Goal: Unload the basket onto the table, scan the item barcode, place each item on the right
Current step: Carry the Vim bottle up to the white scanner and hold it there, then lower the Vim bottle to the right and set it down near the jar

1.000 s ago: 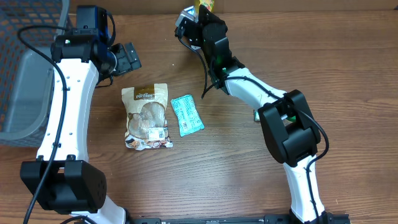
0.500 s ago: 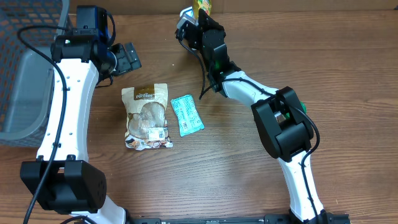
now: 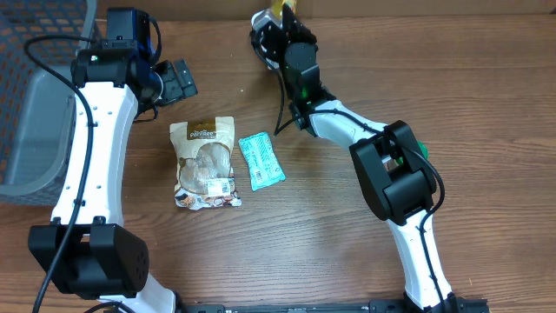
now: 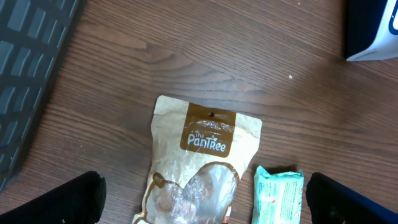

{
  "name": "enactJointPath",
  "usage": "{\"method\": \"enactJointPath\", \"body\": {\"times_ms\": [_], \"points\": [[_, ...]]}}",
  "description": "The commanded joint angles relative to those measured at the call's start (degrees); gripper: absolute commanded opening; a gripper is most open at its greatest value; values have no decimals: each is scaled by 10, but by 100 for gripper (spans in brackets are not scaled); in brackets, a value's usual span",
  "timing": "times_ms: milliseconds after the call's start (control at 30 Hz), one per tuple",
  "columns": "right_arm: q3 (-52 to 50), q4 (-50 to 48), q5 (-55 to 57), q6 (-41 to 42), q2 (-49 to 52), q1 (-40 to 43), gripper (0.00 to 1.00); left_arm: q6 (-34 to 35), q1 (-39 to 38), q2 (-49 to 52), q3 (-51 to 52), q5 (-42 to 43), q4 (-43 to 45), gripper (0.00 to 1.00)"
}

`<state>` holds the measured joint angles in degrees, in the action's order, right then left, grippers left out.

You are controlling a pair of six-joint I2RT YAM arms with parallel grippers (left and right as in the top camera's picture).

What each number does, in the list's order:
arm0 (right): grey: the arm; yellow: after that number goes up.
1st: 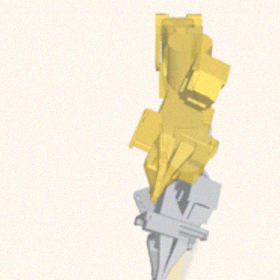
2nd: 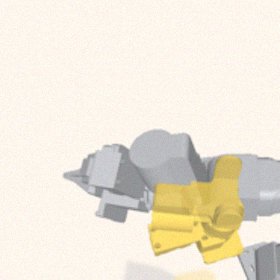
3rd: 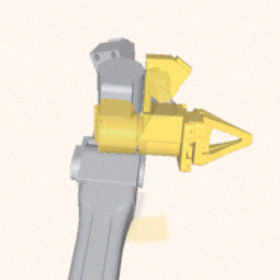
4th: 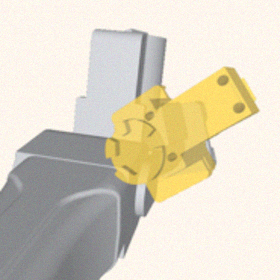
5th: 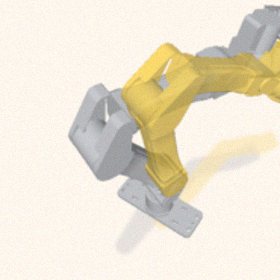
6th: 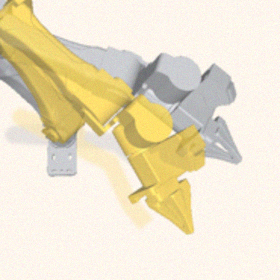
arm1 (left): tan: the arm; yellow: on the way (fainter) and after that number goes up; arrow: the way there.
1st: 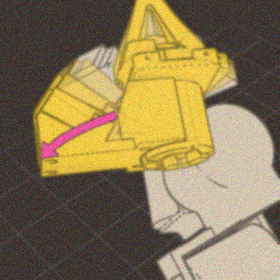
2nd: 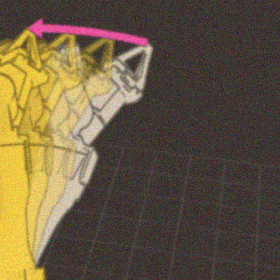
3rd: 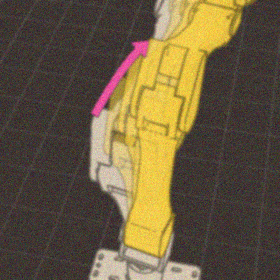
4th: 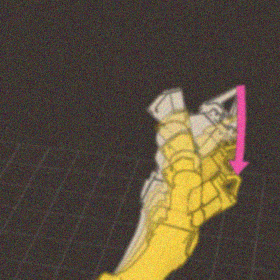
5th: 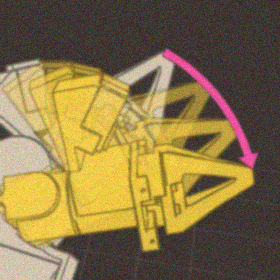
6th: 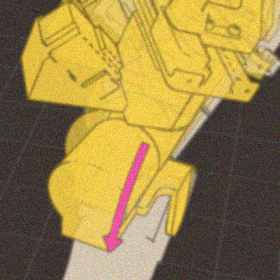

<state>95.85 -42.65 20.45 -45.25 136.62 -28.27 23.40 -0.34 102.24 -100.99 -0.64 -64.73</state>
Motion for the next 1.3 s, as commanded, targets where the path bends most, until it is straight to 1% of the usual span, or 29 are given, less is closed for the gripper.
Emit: {"method": "enactJointPath", "body": {"times_ms": [0,67,167,300,400,633,833,1133,1267], "points": [[21,-59,42,21,-7,-4,7,-7,-1,-6,-10,1,0,100],[21,-65,57,23,-16,-7,7,-7,-1,-6,-10,1,0,99],[21,-52,81,51,-38,-11,7,-7,0,-6,-10,1,1,100],[21,20,83,66,-74,-12,7,-7,-1,-6,-10,1,1,100],[21,104,82,110,-107,-11,7,-7,-1,-6,-10,1,1,100],[21,333,82,279,-189,13,6,-7,-1,-6,-10,1,1,100],[21,549,82,408,-230,48,4,-7,-1,-6,-10,1,1,99],[21,808,68,540,-251,122,4,-7,-1,-6,-10,1,1,100],[21,878,6,554,-252,152,4,-7,-1,-6,-10,1,1,100]]}}
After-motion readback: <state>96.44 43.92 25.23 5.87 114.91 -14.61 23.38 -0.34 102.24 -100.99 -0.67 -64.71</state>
